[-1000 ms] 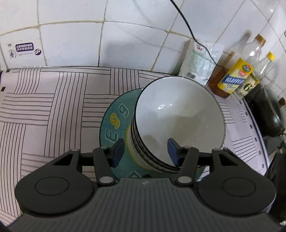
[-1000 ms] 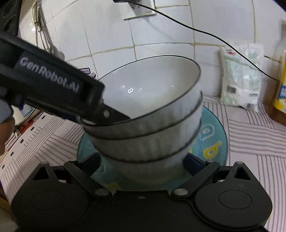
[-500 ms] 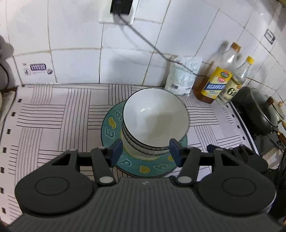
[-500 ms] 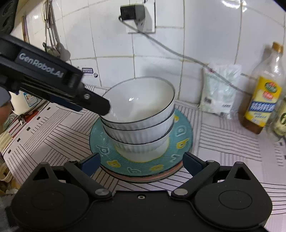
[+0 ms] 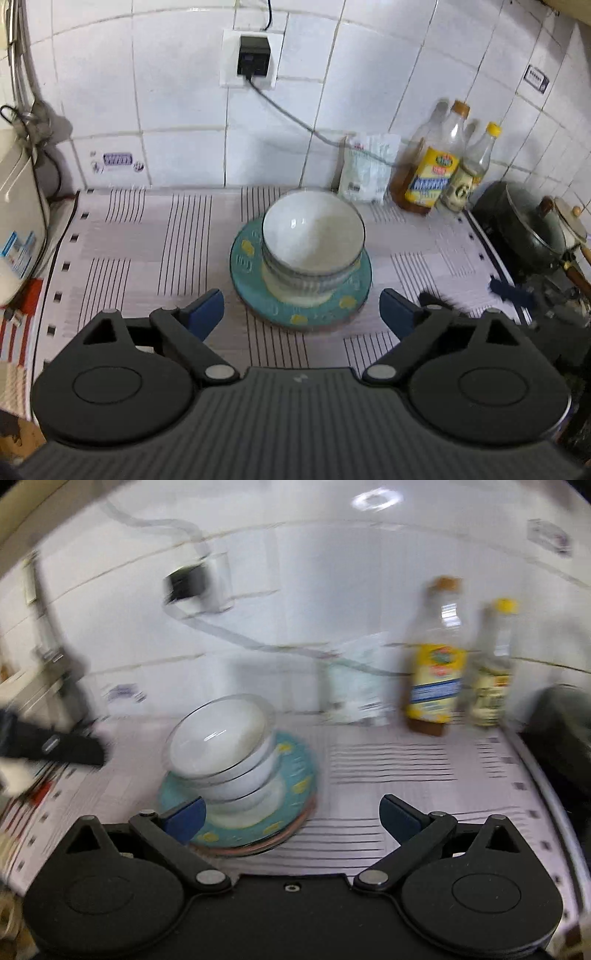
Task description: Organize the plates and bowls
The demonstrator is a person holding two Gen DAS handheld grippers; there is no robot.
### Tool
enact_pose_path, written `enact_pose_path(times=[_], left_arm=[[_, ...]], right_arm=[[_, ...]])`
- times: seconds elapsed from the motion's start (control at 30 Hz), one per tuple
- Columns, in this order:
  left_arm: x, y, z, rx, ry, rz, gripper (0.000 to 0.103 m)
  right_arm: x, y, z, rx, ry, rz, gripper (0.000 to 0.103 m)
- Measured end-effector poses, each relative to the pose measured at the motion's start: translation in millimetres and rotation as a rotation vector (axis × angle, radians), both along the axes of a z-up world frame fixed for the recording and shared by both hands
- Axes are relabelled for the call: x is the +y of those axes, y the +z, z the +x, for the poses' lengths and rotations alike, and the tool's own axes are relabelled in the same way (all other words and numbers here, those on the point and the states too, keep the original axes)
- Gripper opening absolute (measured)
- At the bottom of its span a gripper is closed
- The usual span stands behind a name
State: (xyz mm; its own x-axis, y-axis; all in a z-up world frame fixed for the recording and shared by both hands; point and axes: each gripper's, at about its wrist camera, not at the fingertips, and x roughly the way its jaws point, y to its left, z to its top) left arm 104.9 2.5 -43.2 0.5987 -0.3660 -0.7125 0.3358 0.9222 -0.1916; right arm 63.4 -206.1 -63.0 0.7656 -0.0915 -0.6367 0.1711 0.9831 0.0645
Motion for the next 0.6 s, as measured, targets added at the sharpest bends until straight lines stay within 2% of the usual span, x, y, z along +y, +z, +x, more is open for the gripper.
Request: enact_pose_path(times=[0.07,0.13,0.23,0.37,0.5,0.6], left_arm=[[0,2,-8,0.028,-0.006,0.026,0.092],[-1,5,-20,0.015,0.007,0.073,0.092],[-1,8,-34,0.002,0.019,0.123,0.092],[2,11,-47,0.022,0.019,0.117,0.092],[2,13,-62,0.008,0.027,0.139,0.092],[2,15,-70,0.001,0.04,0.147,0.092]], right_arm=[[-5,7,-5,0.003,-0.032,-0.005,0.103],[-7,15,-10,0.027,-0.04,-0.03,0.103],[-3,25,-20,0.037,-0.033,-0.118,0.103],[7,33,-29,0.098,-0.012,-0.213,0.103],[21,37,-38,0.161,0.041,-0.301,0.103],[25,43,-47,0.147,0.055,-0.258,0.103]])
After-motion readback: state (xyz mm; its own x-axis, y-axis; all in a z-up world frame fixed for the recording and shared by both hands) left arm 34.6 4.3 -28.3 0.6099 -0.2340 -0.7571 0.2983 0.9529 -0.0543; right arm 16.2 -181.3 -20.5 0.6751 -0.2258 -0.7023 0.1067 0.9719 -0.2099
